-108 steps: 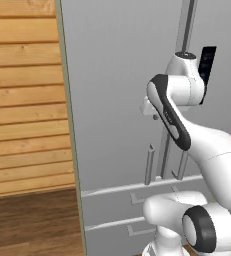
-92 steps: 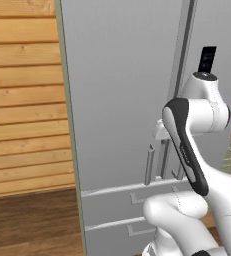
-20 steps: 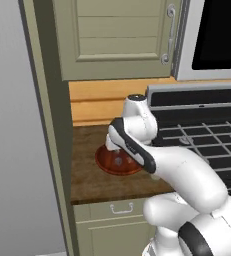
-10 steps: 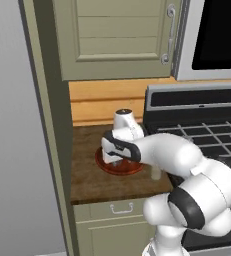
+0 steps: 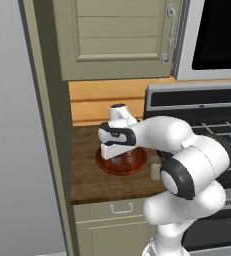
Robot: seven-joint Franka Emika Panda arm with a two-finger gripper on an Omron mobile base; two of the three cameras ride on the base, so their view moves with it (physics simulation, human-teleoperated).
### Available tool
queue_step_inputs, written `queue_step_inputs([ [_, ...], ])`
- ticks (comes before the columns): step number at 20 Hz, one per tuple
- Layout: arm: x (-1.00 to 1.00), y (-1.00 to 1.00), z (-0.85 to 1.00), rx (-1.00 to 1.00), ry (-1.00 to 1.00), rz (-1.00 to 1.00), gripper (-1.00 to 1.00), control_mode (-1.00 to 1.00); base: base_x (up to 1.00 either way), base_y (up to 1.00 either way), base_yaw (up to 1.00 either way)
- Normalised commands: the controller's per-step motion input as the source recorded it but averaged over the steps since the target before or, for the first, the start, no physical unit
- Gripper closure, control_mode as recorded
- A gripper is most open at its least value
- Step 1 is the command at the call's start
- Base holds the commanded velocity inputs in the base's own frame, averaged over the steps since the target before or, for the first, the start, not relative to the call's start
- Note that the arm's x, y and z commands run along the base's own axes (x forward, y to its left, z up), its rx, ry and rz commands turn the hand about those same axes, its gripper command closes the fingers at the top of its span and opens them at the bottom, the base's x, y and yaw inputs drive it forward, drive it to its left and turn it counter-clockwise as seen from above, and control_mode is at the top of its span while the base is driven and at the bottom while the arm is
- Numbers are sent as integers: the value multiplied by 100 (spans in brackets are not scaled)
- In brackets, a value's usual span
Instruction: Grab a lemon wedge from the fridge and one ice cube from the ice bowl, and put them in the glass of lemonade.
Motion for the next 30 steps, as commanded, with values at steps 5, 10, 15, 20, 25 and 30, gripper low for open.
queue_step_inputs([
  [5, 27, -1, -20, 4, -3, 19, -100, -100, 0, 0, 0],
  [10, 18, -1, -6, 3, 2, 10, -100, -100, 0, 0, 0],
  [15, 0, -3, -5, 0, -4, 0, -100, -100, 0, 0, 0],
  [20, 6, -10, -9, 0, -5, 0, -100, -100, 0, 0, 0],
  [25, 5, 0, 0, 0, -1, 0, -100, -100, 0, 0, 0],
  [30, 5, 0, -11, 0, 2, 0, -100, -100, 0, 0, 0],
])
